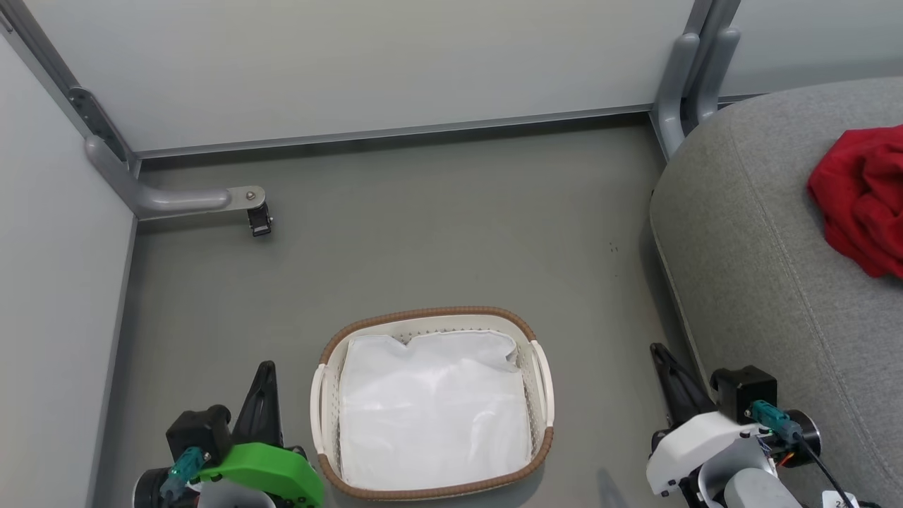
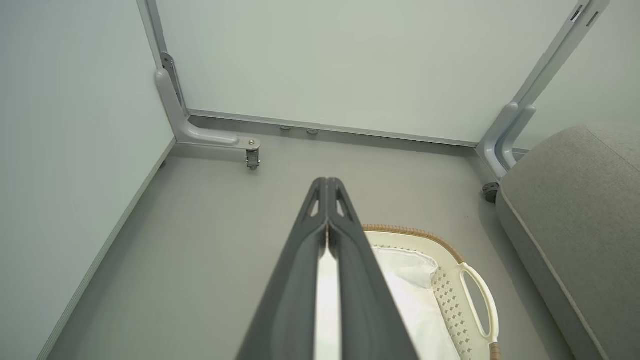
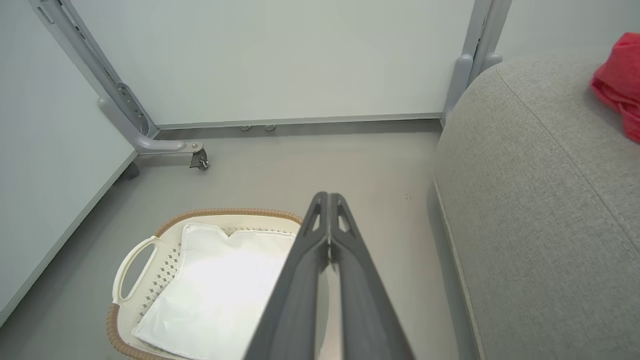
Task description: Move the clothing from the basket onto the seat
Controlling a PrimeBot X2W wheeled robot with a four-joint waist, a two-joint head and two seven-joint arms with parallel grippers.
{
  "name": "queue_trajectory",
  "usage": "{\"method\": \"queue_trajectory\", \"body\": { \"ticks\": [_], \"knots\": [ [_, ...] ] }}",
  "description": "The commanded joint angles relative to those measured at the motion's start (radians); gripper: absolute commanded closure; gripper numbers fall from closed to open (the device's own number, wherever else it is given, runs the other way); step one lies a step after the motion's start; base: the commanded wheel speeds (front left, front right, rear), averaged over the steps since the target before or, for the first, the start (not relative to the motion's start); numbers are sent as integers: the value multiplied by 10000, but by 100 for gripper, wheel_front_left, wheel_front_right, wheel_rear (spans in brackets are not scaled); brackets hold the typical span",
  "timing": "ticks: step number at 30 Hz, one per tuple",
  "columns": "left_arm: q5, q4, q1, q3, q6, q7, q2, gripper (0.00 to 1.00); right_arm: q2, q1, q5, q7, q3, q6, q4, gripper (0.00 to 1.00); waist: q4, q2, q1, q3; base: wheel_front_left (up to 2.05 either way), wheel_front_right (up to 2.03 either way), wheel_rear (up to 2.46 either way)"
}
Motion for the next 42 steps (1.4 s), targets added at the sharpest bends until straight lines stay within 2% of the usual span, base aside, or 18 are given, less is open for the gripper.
{"method": "queue_trajectory", "body": {
  "ticks": [1,21,42],
  "knots": [
    [-405,-146,-35,100,-35,110,7,100,-10,-50,468,93,-66,0,-190,100,2,0,1,-14,0,0,0],
    [-3815,-624,-80,725,-277,1078,18,100,-76,114,4234,1029,-606,-2,-786,100,19,0,1,-182,0,0,0],
    [-6478,-990,-132,1217,-466,1845,29,100,-110,237,7158,1784,-1050,-4,-1256,100,36,0,1,-349,0,0,0]
  ]
}}
